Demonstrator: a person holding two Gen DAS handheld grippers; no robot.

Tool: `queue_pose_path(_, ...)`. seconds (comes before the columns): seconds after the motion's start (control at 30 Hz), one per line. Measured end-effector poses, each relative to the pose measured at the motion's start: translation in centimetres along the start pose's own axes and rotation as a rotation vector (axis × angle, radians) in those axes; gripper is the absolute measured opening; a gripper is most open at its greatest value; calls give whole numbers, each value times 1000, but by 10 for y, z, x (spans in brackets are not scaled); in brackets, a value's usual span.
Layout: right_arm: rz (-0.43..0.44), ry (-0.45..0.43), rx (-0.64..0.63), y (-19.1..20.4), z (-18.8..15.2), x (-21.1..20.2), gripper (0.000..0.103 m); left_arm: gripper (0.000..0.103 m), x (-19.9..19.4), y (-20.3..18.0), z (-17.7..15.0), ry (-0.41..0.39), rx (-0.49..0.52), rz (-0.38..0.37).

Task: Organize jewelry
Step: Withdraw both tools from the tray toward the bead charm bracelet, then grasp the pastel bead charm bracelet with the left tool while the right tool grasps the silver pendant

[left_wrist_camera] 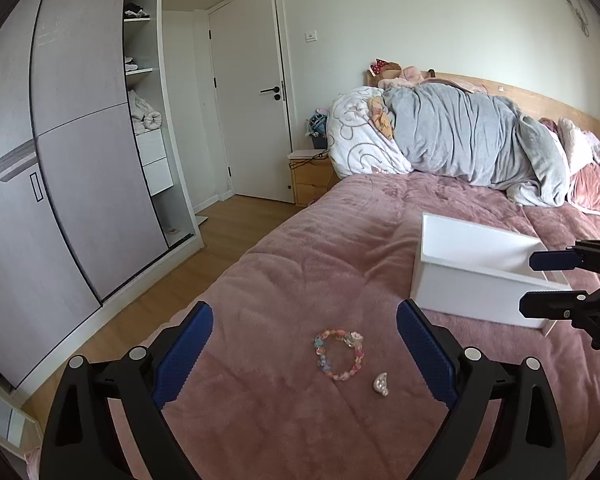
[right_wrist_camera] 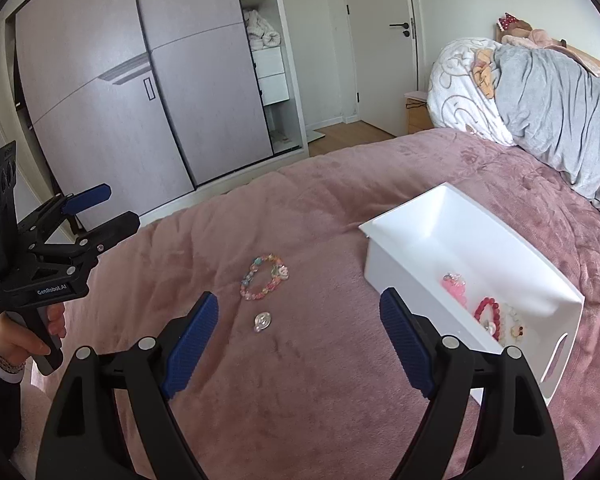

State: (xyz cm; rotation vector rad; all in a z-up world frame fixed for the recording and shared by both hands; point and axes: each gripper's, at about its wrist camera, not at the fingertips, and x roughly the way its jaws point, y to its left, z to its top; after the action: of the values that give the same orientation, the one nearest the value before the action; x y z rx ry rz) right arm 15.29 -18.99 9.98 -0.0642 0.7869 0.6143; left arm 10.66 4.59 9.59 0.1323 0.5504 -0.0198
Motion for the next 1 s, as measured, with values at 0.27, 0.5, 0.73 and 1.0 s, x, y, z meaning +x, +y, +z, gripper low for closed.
queue_pose_path(0.27, -19, 101, -78, 35, -31, 46, 82, 94, 20, -5, -58, 61, 33, -43)
queue_pose_path(0.5, -23, 136, -146, 50, -47, 88, 75, 94, 45, -10, -86, 80, 108, -180)
queue_pose_path(0.73, -4, 161, -197, 49, -63, 125, 56, 91, 82, -5, -80, 62, 175, -282)
queue_pose_path(1.0, 45, 129, -189, 34, -65, 148, 50, 61, 145, -2, -75, 143, 196, -357)
